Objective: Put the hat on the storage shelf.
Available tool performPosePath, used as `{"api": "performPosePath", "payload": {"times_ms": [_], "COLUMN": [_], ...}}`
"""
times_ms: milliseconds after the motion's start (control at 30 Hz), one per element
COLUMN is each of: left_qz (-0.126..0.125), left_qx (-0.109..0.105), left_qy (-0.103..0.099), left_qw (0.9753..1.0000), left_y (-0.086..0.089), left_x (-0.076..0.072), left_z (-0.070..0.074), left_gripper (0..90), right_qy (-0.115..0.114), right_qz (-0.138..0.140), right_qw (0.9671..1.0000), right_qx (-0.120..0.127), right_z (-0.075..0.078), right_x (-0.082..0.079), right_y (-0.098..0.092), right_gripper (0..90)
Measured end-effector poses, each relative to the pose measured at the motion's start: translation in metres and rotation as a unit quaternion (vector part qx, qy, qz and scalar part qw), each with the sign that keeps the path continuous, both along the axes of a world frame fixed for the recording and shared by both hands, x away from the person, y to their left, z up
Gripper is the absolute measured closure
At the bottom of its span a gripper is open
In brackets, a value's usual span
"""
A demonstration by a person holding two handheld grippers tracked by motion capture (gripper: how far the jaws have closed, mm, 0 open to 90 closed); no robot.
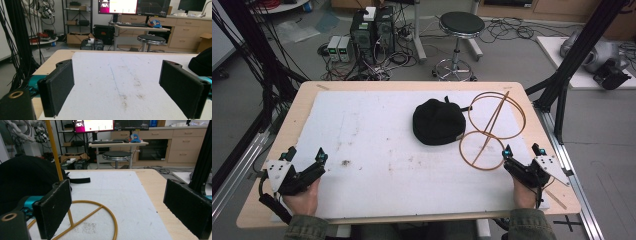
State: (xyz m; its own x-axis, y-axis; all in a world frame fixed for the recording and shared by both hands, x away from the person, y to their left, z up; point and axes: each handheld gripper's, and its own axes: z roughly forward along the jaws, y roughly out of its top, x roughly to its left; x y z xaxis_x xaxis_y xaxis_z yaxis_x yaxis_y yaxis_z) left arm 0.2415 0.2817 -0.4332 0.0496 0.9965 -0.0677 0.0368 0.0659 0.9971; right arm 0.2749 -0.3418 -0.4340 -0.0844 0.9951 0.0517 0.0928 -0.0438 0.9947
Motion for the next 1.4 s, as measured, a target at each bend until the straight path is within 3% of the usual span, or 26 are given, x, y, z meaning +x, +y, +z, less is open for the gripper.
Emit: {"api": "performPosePath", "payload": {"times_ms": [867,967,1067,1400], "left_qz": [-0.018,-0.022,-0.035,-0.07], "left_qx": [-0.006,-0.004,-0.009,0.023], "left_qy": [-0.002,0.001,0.016,0.042], "left_qw": [0.9998,0.9997,0.9992,0.9964], "left_y": [-0.003,-0.003,-0.003,-0.011], "left_x": [0.001,0.001,0.003,0.011], "left_z": [0.004,0.009,0.015,0.046], "left_gripper": [12.8,12.8,13.0,16.7], "right_qy": [0.003,0.004,0.003,0.009], "right_qz": [0.008,0.01,0.013,0.029], "right_qw": [0.9999,0.9999,0.9998,0.9994], "right_qx": [0.009,0.009,0.011,0.016], "right_z": [-0.001,-0.001,-0.001,-0.003], "right_x": [0.0,0.001,0.0,0.0], "right_y": [-0.002,-0.002,-0.002,-0.004], "right_gripper": [7.2,7.2,7.2,7.2]}}
